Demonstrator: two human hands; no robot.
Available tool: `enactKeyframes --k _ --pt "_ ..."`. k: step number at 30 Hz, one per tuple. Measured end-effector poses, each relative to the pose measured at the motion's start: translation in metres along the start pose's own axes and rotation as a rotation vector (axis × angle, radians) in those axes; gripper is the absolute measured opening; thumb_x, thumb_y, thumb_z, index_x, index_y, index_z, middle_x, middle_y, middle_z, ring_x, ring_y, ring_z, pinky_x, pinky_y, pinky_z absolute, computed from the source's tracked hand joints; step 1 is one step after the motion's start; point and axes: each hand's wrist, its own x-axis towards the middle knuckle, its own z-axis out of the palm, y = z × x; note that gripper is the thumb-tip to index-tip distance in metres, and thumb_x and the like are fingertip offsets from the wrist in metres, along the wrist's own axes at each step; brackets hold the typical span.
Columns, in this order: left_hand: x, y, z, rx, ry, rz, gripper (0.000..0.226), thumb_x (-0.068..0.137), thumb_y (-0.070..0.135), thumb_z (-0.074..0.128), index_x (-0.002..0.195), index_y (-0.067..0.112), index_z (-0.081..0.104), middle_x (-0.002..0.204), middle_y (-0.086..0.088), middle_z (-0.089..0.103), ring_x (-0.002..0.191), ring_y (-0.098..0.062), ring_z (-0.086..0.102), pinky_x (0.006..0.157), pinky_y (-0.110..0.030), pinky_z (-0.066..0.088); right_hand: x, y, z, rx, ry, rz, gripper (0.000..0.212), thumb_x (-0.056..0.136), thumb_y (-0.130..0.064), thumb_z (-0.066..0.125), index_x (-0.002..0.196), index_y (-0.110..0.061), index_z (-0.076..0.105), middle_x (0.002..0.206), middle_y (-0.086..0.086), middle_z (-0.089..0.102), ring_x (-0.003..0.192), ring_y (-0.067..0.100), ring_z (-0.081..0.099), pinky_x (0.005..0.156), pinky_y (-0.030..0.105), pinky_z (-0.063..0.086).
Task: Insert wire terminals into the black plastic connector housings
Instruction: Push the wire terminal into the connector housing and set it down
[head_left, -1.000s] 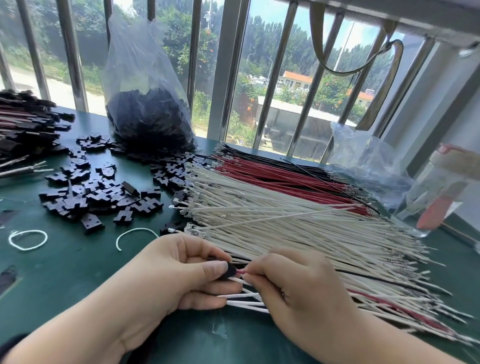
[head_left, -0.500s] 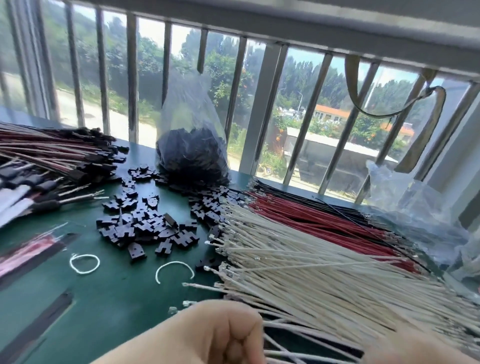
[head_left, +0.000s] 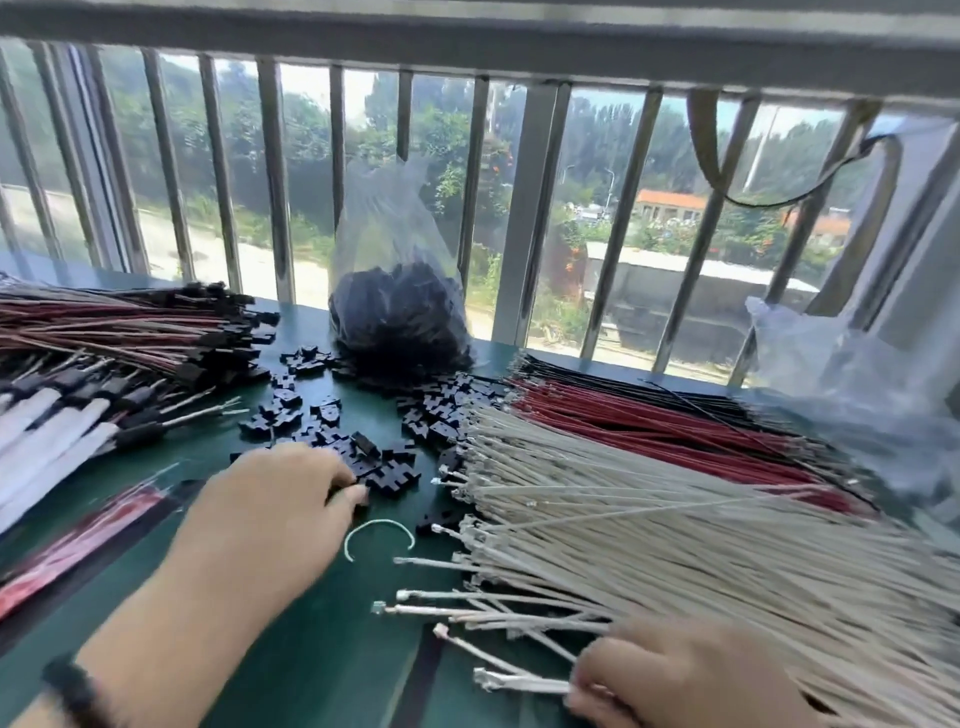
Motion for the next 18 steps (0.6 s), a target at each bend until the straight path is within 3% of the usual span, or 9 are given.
enactKeyframes --k 3,6,9,13,16,18 --pt "0.022 0.011 0.018 0.395 -0.088 -0.017 0.043 0.084 0.067 0.04 0.089 0.03 0.063 0.09 0.009 0.061 0.09 -0.015 0.057 0.068 -0.028 0.043 0.0 -0.024 0.008 0.057 -0.028 -0.057 0.028 0.082 -0.047 0.053 0.06 -0.03 0.055 0.054 -0.015 0.048 0.043 0.002 0.043 0.038 0.018 0.04" --pt "0.032 0.011 0.034 0.518 -0.104 -0.05 0.044 0.081 0.069 0.044 0.093 0.032 0.063 0.093 0.009 0.062 0.092 -0.015 0.057 0.07 -0.03 0.041 -0.003 -0.026 0.006 0.084 0.011 0.001 0.025 0.08 -0.036 0.063 0.061 -0.026 0.051 0.057 -0.01 0.044 0.047 0.007 0.041 0.038 0.022 0.04" --pt "0.029 0.01 0.04 0.464 -0.082 -0.021 0.028 0.084 0.053 0.052 0.101 0.034 0.063 0.098 0.01 0.063 0.097 -0.015 0.059 0.078 -0.031 0.043 -0.007 -0.027 0.007 0.111 0.112 -0.027 0.016 0.073 -0.026 0.074 0.068 -0.025 0.058 0.07 -0.008 0.053 0.057 0.008 0.048 0.045 0.022 0.045" --pt "0.02 0.009 0.044 0.307 -0.12 -0.044 0.022 0.09 0.026 0.049 0.111 0.025 0.054 0.101 0.0 0.057 0.093 -0.023 0.06 0.072 -0.033 0.039 -0.01 -0.021 0.002 0.199 0.146 0.081 0.033 0.062 -0.011 0.085 0.087 -0.022 0.067 0.088 -0.007 0.064 0.065 0.007 0.058 0.05 0.023 0.051" --pt "0.019 0.005 0.046 0.156 -0.074 -0.061 0.037 0.089 0.017 0.056 0.124 0.021 0.048 0.109 -0.008 0.053 0.096 -0.03 0.058 0.082 -0.038 0.043 -0.011 -0.023 0.006 0.296 0.233 0.088 0.022 0.074 -0.007 0.075 0.091 -0.019 0.069 0.089 -0.008 0.066 0.068 0.006 0.061 0.055 0.022 0.052" --pt "0.016 -0.002 0.04 -0.087 0.082 -0.008 0.047 0.083 0.011 0.066 0.127 0.021 0.051 0.104 -0.003 0.06 0.094 -0.024 0.058 0.086 -0.041 0.044 -0.01 -0.023 0.005 0.375 0.265 0.1 0.01 0.085 -0.017 0.061 0.091 -0.019 0.069 0.088 -0.009 0.066 0.07 0.004 0.059 0.059 0.018 0.05"
